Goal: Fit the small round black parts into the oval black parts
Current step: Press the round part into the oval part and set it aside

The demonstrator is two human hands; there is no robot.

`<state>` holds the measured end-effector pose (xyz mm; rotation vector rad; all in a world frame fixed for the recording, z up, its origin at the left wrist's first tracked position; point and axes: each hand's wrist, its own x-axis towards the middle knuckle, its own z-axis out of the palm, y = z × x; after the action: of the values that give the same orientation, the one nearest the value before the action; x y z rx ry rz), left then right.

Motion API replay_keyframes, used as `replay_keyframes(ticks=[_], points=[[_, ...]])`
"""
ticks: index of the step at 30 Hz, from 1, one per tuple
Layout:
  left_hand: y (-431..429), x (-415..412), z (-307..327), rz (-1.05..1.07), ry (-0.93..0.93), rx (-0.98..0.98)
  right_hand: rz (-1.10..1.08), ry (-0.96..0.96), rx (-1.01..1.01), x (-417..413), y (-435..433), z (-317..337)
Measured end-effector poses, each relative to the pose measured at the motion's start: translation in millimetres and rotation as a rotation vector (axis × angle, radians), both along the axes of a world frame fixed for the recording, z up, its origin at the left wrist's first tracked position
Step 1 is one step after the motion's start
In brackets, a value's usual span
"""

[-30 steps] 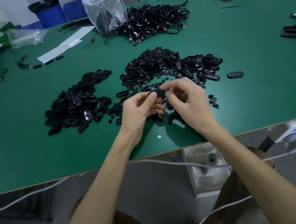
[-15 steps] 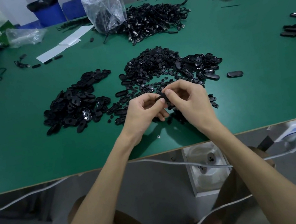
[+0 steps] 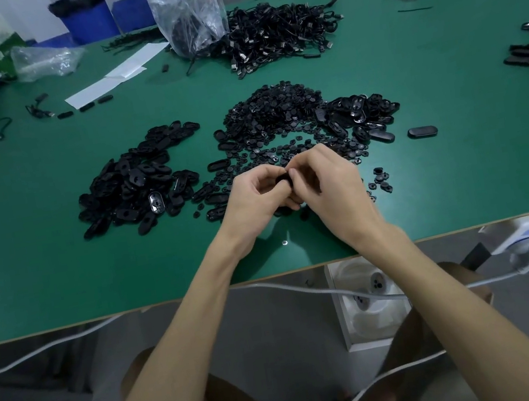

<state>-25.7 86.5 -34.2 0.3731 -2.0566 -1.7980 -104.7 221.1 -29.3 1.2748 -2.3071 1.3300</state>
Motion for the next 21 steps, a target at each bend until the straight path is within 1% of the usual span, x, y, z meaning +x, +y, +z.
replay_keyframes(ticks=[8, 12, 16, 21], points=[[-1.2, 0.3, 1.6, -0.018, -0.001, 0.012, 0.014, 0.027, 0.000, 1.7, 1.5, 0.5], [-3.6, 1.8, 0.8, -0.061, 0.025, 0.061, 0.023, 0.052, -0.011, 1.2, 3.0, 0.0], [-5.2, 3.5, 1.0, -0.096, 0.073, 0.134, -0.015, 0.025, -0.051, -2.4, 5.2, -0.9], [-4.1, 2.9, 0.5, -0.087, 0.093, 0.126, -0.005, 0.024, -0.075, -5.4, 2.6, -2.1]])
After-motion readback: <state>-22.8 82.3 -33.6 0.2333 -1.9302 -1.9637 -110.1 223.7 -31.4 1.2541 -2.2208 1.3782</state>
